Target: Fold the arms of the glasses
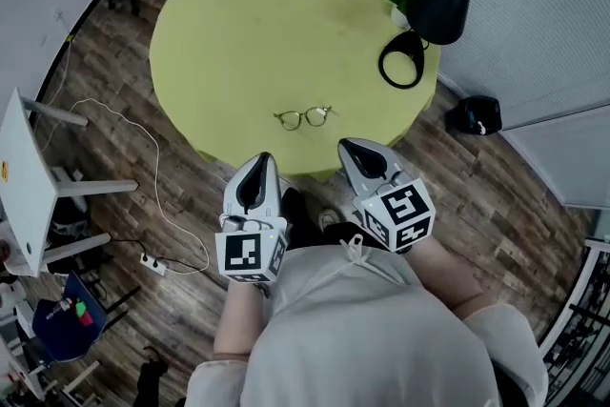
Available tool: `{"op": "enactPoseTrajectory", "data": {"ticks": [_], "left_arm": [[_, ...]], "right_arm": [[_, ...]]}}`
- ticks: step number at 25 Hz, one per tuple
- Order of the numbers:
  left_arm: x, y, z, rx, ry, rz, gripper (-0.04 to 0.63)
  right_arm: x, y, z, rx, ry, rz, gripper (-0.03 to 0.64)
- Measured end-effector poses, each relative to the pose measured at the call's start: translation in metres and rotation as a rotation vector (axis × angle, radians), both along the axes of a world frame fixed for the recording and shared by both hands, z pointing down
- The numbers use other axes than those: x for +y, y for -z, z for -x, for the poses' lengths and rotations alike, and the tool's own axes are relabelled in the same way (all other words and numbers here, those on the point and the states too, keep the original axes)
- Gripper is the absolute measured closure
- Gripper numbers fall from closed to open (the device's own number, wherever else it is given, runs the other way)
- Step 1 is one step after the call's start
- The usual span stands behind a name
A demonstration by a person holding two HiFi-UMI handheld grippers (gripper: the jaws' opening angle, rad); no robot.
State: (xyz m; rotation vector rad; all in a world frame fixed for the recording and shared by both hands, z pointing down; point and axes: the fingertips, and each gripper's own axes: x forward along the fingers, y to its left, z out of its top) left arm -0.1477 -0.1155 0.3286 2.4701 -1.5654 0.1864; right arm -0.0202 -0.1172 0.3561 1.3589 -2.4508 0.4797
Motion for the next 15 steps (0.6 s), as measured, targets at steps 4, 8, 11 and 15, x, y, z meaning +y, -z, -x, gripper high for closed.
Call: {"op": "enactPoseTrajectory", "data": {"ticks": [4, 8, 11, 15], "left_arm": [[-0.051, -0.010, 0.004, -0.006, -0.109, 0.030, 0.589], [-0.090, -0.023, 0.000, -0.009, -0.232, 0.052, 0.589], [-0.111, -0.045, -0.002, -0.002, -0.288, 0.085, 0.589], [-0.124, -0.077, -0.004, 0.011, -0.298, 0.142, 0.589]], "right_arm": [[-0.036, -0.009, 0.000, 0.043, -0.118, 0.019, 0.617], [-0.065, -0.023, -0.006, 0.085, -0.196, 0.055, 0.618], [-0.078, -0.045, -0.013, 0.106, -0.232, 0.117, 0.617], [-0.084, -0.082, -0.026, 0.162, -0.233, 0.191, 0.617]]}}
